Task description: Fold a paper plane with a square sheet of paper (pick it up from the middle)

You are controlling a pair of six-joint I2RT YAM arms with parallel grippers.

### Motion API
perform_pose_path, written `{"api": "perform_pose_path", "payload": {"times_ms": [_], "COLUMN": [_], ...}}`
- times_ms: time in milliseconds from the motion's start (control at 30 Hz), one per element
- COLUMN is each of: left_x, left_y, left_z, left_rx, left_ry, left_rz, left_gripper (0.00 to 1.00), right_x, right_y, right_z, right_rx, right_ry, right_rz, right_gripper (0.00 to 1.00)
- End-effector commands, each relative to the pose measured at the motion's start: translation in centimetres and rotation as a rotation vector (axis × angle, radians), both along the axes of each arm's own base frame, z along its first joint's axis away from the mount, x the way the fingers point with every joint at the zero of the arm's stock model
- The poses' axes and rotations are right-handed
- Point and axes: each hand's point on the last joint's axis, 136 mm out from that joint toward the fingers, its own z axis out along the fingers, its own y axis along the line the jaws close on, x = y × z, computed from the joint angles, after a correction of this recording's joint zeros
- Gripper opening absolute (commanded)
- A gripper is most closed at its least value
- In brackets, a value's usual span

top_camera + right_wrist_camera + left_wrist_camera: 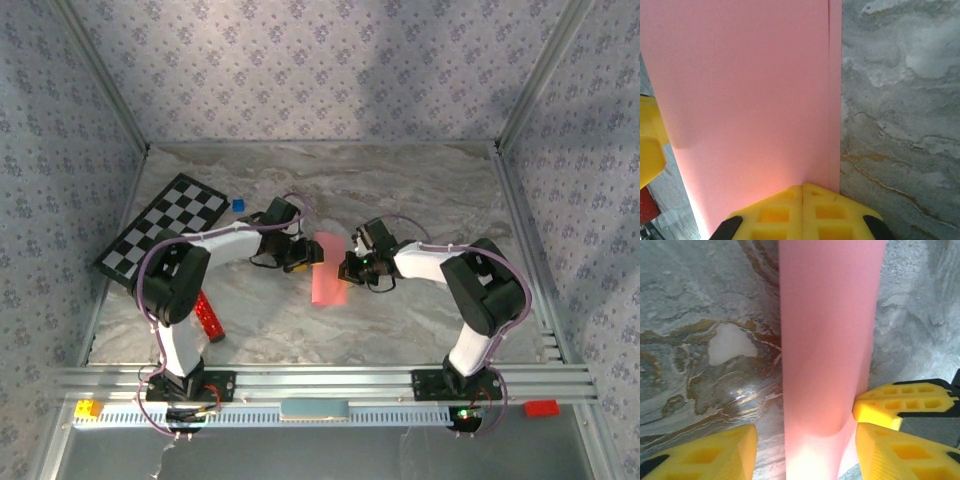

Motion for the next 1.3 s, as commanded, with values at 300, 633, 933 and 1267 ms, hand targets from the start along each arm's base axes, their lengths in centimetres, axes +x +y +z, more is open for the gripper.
{"api": "perform_pose_path", "payload": {"times_ms": [300,633,933,1267], "left_x": [-0.2,-0.5,-0.7,-0.9], "left_y": [-0.7,-1.1,-1.0,-0.1], "left_z": [-0.1,-1.2,-2.0,-2.9], "left_rx": [-0.044,-0.031,-0.008,0.058], "left_ry": [0.012,0.029,0.033,0.041], "left_rz": [0.005,-0.022,-0.023,-0.014], "left_gripper": [0.49,0.44,0.4,0.39], "right_x": [-0.8,-0.7,-0.7,2.0], "right_y": [-1.1,-0.9,-0.7,-0.4], "right_z": [-1.6,-1.4,-1.1,4.9], "right_rx": [-0.054,-0.04,-0.028,0.093], "right_ry": [0.058,0.055,0.053,-0.136], "right_rz": [-0.007,-0.021,-0.023,-0.092], "right_gripper": [0.05,0.06,0.07,0.29]}}
